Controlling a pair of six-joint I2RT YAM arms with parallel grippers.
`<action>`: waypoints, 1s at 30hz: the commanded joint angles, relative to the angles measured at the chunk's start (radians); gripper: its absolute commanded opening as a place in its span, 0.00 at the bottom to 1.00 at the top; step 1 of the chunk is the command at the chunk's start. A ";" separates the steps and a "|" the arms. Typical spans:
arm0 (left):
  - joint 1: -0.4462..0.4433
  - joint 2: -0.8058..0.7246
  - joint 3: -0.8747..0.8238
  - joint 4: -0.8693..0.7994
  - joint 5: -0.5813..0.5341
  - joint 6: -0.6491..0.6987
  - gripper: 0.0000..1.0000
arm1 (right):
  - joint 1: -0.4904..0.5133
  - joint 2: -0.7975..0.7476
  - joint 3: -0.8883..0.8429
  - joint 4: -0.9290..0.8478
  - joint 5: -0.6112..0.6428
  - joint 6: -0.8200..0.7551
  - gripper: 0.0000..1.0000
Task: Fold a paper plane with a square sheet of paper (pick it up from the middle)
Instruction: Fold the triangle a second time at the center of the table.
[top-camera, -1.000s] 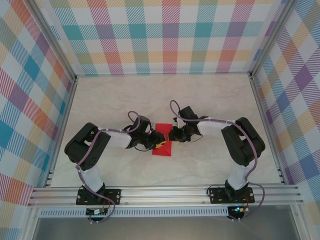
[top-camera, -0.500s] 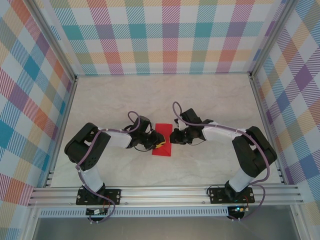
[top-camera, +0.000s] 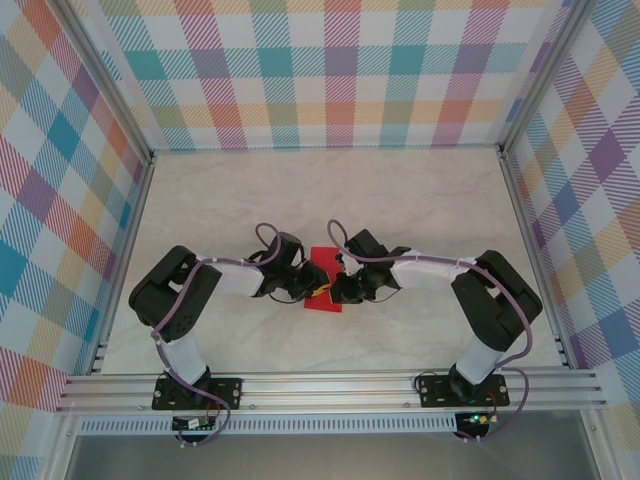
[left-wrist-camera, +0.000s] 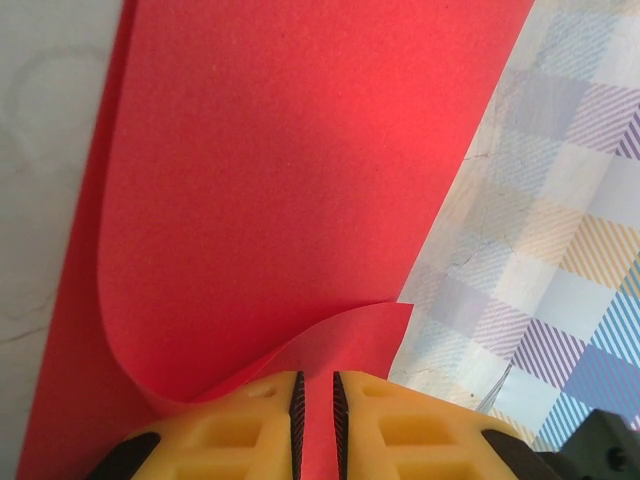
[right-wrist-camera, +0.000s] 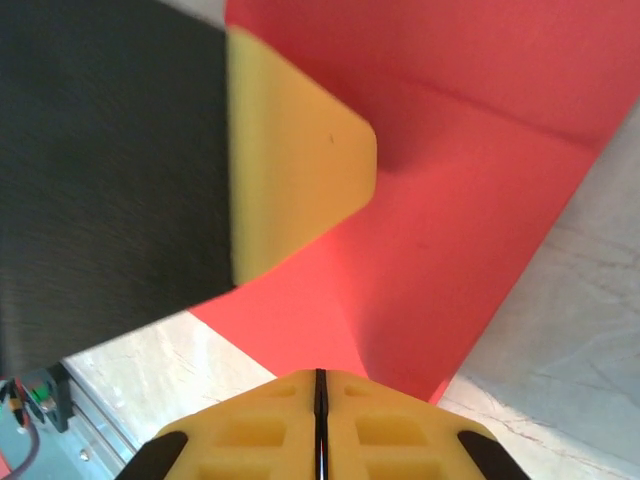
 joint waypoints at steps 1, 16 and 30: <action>-0.007 0.020 -0.020 -0.088 -0.094 -0.022 0.19 | 0.017 0.034 0.032 -0.032 0.026 -0.015 0.09; -0.007 -0.017 -0.013 -0.069 -0.107 -0.025 0.22 | 0.017 0.058 0.026 -0.085 0.088 -0.017 0.08; -0.007 -0.026 -0.033 -0.033 -0.079 -0.030 0.24 | 0.017 -0.011 0.058 -0.049 -0.008 0.034 0.14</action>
